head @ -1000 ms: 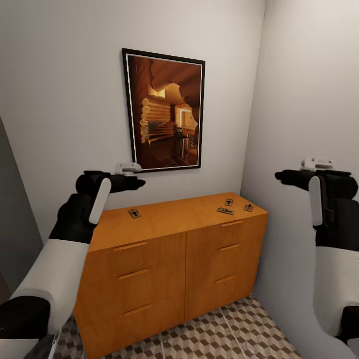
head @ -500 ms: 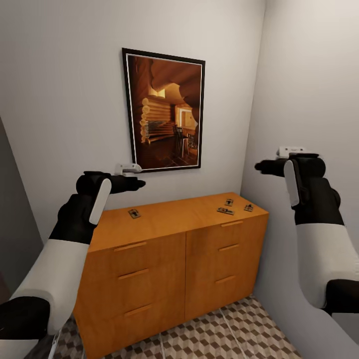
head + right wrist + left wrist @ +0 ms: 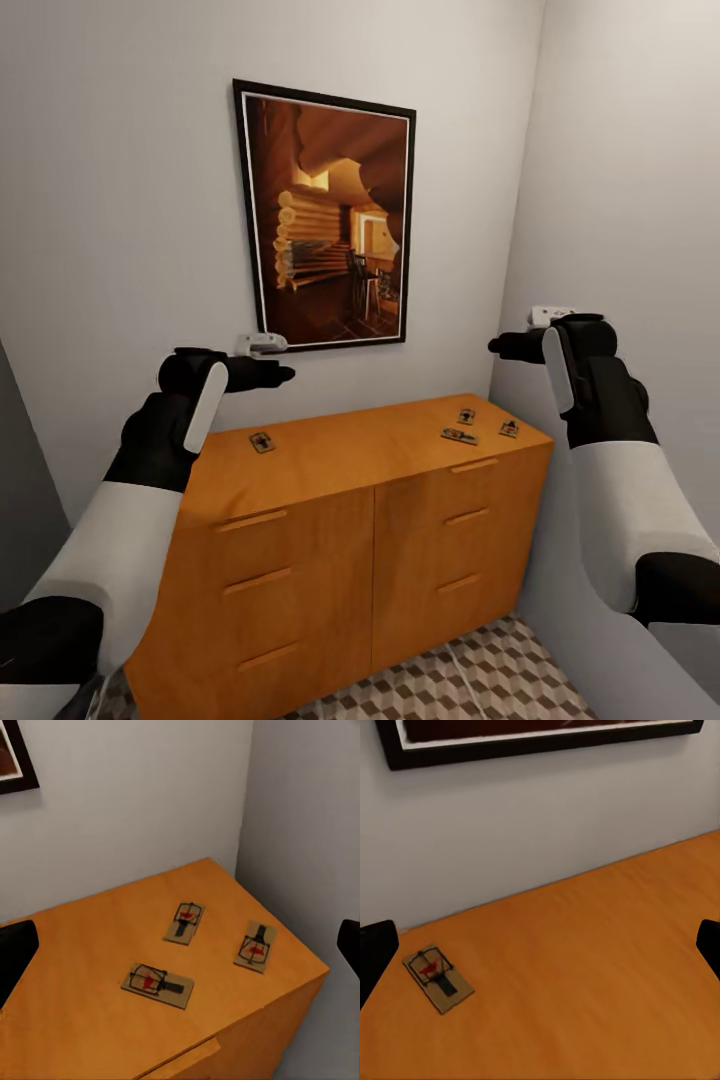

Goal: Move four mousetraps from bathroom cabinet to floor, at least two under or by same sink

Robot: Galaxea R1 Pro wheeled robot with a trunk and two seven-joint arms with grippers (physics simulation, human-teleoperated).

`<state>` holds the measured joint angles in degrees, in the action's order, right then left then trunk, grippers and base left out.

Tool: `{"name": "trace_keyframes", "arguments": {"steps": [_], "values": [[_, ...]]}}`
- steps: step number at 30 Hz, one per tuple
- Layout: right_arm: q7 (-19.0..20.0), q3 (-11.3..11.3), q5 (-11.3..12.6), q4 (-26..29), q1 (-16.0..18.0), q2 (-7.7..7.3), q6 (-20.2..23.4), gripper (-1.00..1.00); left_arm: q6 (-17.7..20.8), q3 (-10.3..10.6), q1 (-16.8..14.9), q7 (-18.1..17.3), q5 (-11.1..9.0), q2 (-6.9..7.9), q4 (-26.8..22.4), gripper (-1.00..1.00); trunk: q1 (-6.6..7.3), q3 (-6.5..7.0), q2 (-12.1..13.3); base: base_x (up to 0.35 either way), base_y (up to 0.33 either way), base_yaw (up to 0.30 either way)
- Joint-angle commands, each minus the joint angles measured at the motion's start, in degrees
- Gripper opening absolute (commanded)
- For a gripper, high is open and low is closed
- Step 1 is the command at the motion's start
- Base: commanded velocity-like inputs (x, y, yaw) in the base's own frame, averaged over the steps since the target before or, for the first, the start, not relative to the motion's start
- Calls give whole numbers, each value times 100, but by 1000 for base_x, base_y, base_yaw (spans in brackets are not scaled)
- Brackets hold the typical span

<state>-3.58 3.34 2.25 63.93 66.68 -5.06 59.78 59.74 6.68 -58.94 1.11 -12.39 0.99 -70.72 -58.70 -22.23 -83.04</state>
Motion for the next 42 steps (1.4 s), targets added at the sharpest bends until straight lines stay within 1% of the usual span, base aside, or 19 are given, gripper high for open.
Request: {"name": "trace_keyframes", "arguments": {"steps": [1,11,18,22,25,26,30,32,37,42], "values": [[-32,-5,26,-3,5,10,22,100,20,11,-5,10,-18,0,7,100,-3,-7,-4,248,0,0],[-22,-26,30,-26,10,39,22,100,13,16,-3,4,-20,-24,76,100,-3,-7,-4,94,0,0],[-24,-45,34,-41,8,48,22,100,18,17,-3,3,-24,-75,105,100,-3,-7,-4,16,0,0],[-31,-115,36,-120,8,63,22,100,16,17,-3,3,-20,-96,177,100,-3,-7,-4,5,0,0],[-50,-277,37,-365,7,76,22,100,14,23,-3,3,-19,-110,269,100,-3,-7,-4,2,0,0],[-50,-277,37,-365,7,76,22,100,14,23,-3,3,-19,-110,269,100,-3,-7,-4,2,0,0],[-69,-528,13,-982,9,91,22,100,12,40,-3,3,-18,-159,451,100,-3,-7,-4,1,0,0],[-67,-613,3,-1305,10,95,22,100,10,44,-3,3,-16,-200,569,100,-3,-7,-4,0,0,0],[-58,-718,21,-1793,12,90,22,100,3,55,-3,9,4,-295,854,100,-3,-7,-4,0,0,0],[-62,-749,33,-1960,10,86,22,100,-2,59,-3,9,11,-330,984,100,-3,-7,-4,0,0,0]]}}
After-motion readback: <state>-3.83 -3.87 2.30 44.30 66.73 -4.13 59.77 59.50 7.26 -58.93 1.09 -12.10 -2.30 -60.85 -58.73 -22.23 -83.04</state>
